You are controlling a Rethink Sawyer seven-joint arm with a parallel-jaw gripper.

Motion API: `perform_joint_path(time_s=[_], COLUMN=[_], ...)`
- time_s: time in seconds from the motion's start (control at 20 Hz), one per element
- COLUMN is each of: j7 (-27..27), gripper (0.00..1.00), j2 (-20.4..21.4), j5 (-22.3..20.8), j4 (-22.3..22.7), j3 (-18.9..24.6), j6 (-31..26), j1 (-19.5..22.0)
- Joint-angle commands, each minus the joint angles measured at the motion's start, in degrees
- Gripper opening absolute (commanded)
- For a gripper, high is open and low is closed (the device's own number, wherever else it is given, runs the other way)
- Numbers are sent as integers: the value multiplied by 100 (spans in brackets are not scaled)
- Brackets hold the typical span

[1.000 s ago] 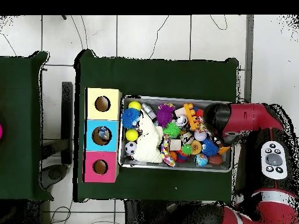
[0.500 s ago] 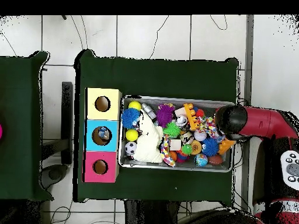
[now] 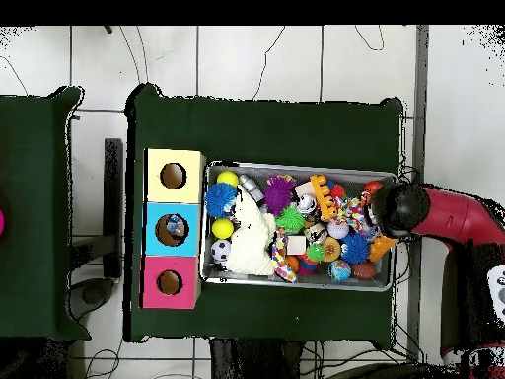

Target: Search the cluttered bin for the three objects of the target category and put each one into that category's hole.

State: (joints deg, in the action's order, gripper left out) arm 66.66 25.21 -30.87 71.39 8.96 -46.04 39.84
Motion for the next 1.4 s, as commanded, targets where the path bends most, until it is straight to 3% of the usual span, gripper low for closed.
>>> perform_joint_path(time_s=[0.05,0.6,1.15,1.4], j7=[-420,-398,15,42], gripper=[100,100,100,100], j2=[-170,-193,-454,-559], j5=[244,283,-25,-64], j4=[498,430,-303,-479], j3=[687,695,-62,-137], j6=[-245,-443,-1675,-1786], j1=[-48,-88,-659,-700])
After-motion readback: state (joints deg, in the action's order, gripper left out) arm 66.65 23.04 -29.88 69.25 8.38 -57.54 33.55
